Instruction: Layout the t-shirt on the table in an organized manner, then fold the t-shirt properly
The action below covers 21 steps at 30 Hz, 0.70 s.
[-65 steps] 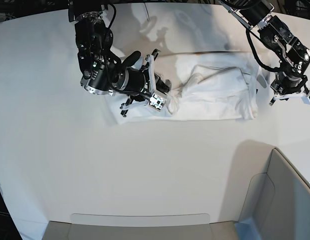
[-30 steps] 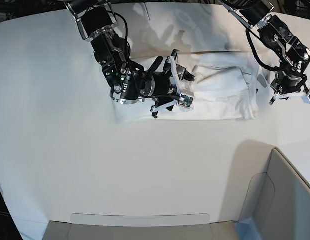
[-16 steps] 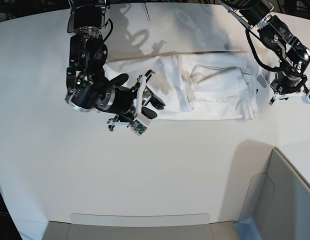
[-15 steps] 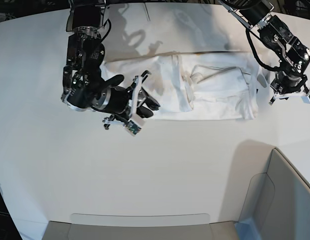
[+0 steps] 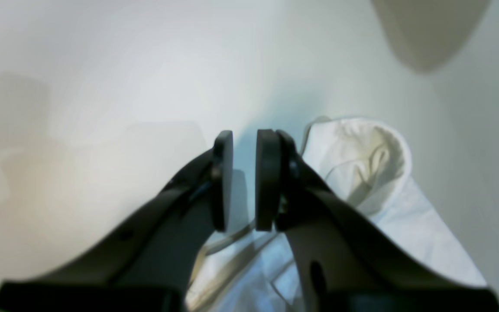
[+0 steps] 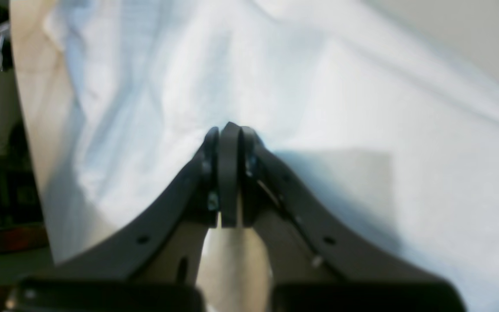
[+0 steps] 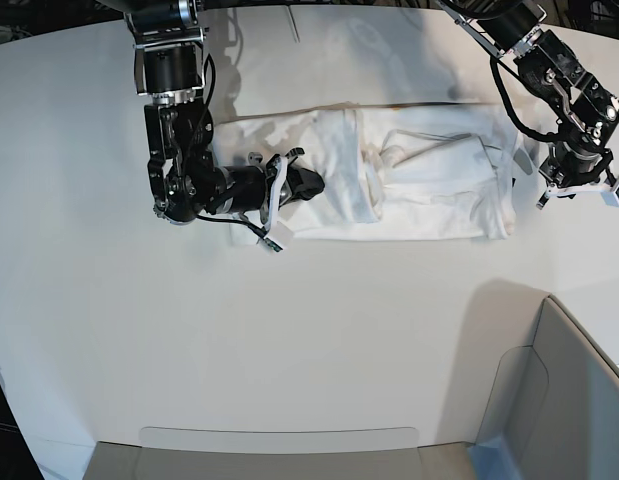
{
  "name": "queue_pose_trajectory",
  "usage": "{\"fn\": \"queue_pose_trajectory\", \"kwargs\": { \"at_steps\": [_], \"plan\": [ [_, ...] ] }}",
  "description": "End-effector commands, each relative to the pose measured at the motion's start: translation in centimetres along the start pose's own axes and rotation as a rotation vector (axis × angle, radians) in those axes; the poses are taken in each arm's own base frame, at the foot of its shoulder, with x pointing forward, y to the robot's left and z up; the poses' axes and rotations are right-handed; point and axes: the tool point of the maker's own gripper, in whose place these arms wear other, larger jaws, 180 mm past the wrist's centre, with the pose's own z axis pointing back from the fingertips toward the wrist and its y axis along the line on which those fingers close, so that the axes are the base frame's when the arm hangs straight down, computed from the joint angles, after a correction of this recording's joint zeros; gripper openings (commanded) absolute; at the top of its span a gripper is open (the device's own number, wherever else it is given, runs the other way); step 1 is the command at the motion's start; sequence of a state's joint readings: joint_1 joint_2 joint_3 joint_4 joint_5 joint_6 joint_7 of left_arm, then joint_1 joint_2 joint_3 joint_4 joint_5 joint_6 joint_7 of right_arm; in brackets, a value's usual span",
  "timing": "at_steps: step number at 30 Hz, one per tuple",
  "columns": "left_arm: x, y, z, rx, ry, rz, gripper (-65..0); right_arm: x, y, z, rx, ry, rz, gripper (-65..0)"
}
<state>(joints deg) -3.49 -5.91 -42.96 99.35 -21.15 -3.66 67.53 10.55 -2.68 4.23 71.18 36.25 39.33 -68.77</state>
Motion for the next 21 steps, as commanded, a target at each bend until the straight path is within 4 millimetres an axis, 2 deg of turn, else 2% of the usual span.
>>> {"fn": "queue_pose_trajectory", "kwargs": {
  "at_steps": [1,4,9,11,14,16,19,21],
  "plan": [
    [1.5,-0.5,0.4,-0.015,-0.043,-0.009,-55.0,0.7,-0.6,0.2,-0.008,-0.019,0.012,-65.0],
    [0.8,-1.7,0.1,-0.034,-0.018,-0.057,-52.5,0.0,-0.8,-0.1,-0.005,-0.011,-0.008,-65.0],
    [0.3,-1.9,0.2,-0.032,0.047,-0.11,-36.3,-1.5,-0.5,-0.3,-0.002,0.007,-0.024,-65.0],
    [0.1,-1.8,0.3,-0.034,0.062,-0.124,-32.0,-1.9,-0.4,-0.3,-0.001,0.011,-0.031,-65.0],
    [1.5,-1.4,0.8,-0.054,0.042,-0.261,-32.0,-2.3,-0.9,0.0,-0.013,0.023,-0.03,-65.0],
    [2.5,-0.2,1.4,-0.055,0.031,-0.347,-32.2,-2.4,-1.1,0.2,-0.017,0.025,-0.03,-65.0],
    [4.0,0.3,2.0,-0.08,0.04,-0.543,-32.2,-2.4,-1.1,0.2,-0.018,0.023,-0.032,-65.0],
    [4.1,0.9,1.8,-0.087,0.074,-0.648,-32.2,-2.6,-1.3,0.3,-0.021,0.029,-0.036,-65.0]
  ]
}}
